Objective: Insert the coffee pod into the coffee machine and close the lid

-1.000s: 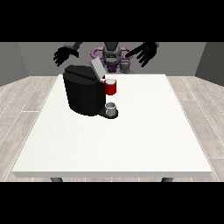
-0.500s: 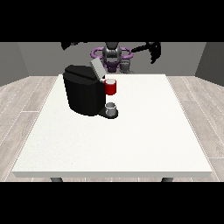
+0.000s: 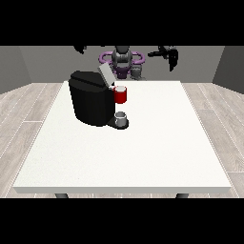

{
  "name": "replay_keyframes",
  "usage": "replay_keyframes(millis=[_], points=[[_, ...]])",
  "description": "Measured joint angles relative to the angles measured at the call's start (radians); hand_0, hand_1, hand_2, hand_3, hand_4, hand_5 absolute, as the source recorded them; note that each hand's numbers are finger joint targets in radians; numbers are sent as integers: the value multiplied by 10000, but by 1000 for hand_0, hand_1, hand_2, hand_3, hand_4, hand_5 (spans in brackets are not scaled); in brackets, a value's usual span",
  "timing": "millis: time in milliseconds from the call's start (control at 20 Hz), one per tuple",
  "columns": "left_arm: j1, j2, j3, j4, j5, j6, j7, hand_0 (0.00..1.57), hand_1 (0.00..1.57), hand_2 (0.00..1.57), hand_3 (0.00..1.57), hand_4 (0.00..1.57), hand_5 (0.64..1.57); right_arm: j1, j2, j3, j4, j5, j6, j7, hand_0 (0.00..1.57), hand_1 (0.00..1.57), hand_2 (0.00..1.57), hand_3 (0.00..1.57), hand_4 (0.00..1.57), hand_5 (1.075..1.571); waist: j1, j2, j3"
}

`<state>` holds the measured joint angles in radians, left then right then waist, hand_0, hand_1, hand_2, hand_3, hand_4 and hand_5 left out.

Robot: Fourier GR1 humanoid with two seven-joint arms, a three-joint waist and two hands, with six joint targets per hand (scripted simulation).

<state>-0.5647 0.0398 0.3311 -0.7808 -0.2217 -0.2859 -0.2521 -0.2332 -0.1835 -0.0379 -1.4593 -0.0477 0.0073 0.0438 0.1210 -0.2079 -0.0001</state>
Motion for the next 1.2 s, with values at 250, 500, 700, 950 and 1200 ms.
replay_keyframes(millis=[250, 500, 700, 950, 1200], points=[[660, -157, -268, -1092, 549, -171, 392, 0, 0, 0, 0, 204, 1571, -485, -75, -70, 367, 81, 159, 81, 0, 0, 0, 0, 0, 1571, 291, 229, 2], [1191, -240, -566, -2351, 976, -178, 894, 0, 0, 0, 0, 0, 1571, -795, 112, -220, 891, -84, 308, -124, 0, 0, 0, 0, 0, 1571, 374, 619, 3], [1748, -283, -868, -3272, 1362, -188, 1174, 0, 0, 0, 0, 0, 1571, -1142, -17, -572, 1538, -231, 438, -285, 0, 0, 0, 0, 0, 1571, 560, 957, 4], [2218, -285, -1170, -4403, 1864, -16, 1684, 0, 0, 0, 0, 0, 1571, -1685, -41, -707, 2366, -150, 541, -704, 0, 0, 0, 0, 0, 1571, 543, 1436, 3], [2562, -135, -1369, -5084, 1974, 284, 1871, 0, 0, 0, 0, 0, 1571, -2437, 64, -645, 2867, 15, 479, -706, 0, 0, 0, 0, 0, 1571, 352, 1876, 4]])
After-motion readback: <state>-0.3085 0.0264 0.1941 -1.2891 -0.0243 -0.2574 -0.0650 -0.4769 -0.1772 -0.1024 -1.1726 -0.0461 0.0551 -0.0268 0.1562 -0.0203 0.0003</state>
